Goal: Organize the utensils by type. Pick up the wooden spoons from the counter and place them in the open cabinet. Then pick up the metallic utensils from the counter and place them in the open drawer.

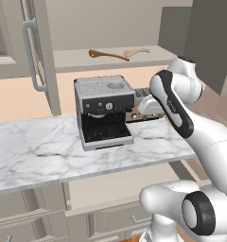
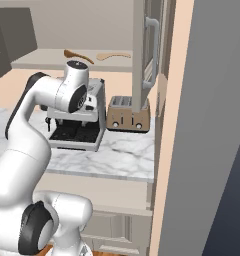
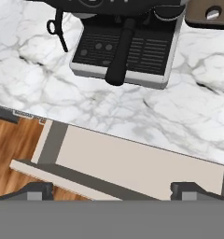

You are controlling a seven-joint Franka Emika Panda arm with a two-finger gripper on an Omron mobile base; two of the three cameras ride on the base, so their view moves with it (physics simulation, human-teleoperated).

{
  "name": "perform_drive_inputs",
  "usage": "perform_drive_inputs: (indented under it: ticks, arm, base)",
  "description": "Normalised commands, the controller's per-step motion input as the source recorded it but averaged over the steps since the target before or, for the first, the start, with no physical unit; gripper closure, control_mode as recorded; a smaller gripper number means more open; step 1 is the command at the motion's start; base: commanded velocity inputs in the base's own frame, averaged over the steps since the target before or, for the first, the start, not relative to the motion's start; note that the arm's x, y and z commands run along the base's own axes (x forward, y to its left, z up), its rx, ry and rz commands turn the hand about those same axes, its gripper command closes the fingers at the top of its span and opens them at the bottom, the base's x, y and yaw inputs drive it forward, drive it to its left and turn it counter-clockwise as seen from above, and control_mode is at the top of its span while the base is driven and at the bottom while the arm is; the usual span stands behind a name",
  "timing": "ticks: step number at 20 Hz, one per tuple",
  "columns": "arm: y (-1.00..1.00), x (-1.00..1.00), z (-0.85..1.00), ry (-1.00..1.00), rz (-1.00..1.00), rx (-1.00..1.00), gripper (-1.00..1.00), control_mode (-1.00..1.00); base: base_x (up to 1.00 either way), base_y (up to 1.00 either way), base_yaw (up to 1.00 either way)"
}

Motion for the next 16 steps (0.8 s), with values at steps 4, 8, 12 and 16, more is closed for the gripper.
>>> perform_drive_inputs:
  ticks: [4,8,12,16]
  arm:
    - [0.00,0.00,0.00,0.00,0.00,0.00,-1.00,-1.00]
    - [0.04,-0.36,-0.11,0.07,0.00,0.00,-1.00,-1.00]
    - [0.00,0.00,0.00,0.00,0.00,0.00,-1.00,1.00]
    - [0.00,0.00,0.00,0.00,0.00,0.00,-1.00,1.00]
  base:
    - [0.00,0.00,0.00]
    - [0.00,0.00,0.00]
    - [-0.67,0.17,0.00]
    - [-0.60,0.38,0.09]
